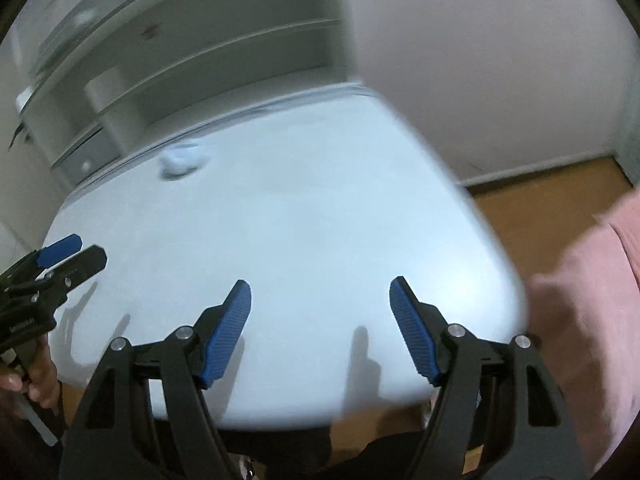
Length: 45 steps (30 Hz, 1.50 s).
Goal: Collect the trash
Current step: 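Return both tools to the light blue cloth on the desk, then grasp the light blue cloth with the right tool, then carry the cloth over the bin and open the right tool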
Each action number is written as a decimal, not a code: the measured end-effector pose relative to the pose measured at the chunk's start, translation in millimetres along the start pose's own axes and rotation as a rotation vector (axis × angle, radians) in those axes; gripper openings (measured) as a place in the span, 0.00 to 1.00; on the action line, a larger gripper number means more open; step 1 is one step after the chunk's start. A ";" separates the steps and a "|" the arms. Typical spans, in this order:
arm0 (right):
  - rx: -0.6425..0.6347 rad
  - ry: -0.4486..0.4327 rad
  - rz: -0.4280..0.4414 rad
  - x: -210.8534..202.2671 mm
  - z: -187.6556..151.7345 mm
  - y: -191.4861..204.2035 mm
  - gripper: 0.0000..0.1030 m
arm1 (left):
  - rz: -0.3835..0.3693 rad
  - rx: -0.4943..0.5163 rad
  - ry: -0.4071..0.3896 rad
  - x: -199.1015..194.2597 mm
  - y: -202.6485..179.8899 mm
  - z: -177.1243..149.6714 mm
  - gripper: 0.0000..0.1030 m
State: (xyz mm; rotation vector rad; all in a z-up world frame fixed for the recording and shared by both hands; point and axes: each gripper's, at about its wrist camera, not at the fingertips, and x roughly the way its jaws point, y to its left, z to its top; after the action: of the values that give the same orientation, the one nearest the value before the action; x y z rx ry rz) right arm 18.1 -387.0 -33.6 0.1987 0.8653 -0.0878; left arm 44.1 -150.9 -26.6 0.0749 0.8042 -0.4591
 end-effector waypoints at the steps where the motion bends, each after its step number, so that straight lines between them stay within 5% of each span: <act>1: -0.023 0.004 0.016 8.0 8.0 13.5 0.68 | 0.019 -0.016 0.002 -2.7 10.2 -1.8 0.89; 10: -0.239 0.028 0.119 94.8 97.5 144.3 0.68 | 0.196 -0.164 0.024 -39.5 120.4 -35.2 0.89; 16: -0.285 0.073 0.098 151.9 130.8 180.7 0.68 | 0.262 -0.224 0.038 -54.5 166.3 -52.2 0.89; 20: -0.274 0.086 0.079 169.9 136.7 181.8 0.58 | 0.280 -0.257 0.051 -56.1 186.0 -57.9 0.89; 21: -0.279 0.075 0.071 168.2 136.2 181.9 0.29 | 0.278 -0.261 0.052 -57.5 185.7 -60.2 0.89; 22: -0.280 0.071 0.082 164.1 135.4 180.0 0.20 | 0.275 -0.264 0.054 -56.1 186.8 -58.6 0.89; 36: -0.129 0.009 0.142 72.8 75.5 98.8 0.15 | 0.202 -0.185 0.064 -13.5 162.3 -41.2 0.88; 38: -0.116 0.005 0.139 61.5 64.2 90.5 0.15 | 0.202 -0.164 0.069 -7.3 152.6 -38.8 0.79; 41: -0.116 0.001 0.120 44.9 47.9 79.1 0.15 | 0.171 -0.137 0.088 2.7 133.1 -34.0 0.39; 45: -0.085 -0.006 0.085 23.6 27.5 57.0 0.15 | 0.122 -0.088 0.094 14.0 100.5 -26.5 0.11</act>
State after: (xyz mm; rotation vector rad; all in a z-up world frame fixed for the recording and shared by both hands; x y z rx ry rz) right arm 62.8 -336.9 -26.4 0.1549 0.8517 0.0275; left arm 77.1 -59.4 -65.7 0.0642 0.9057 -0.3060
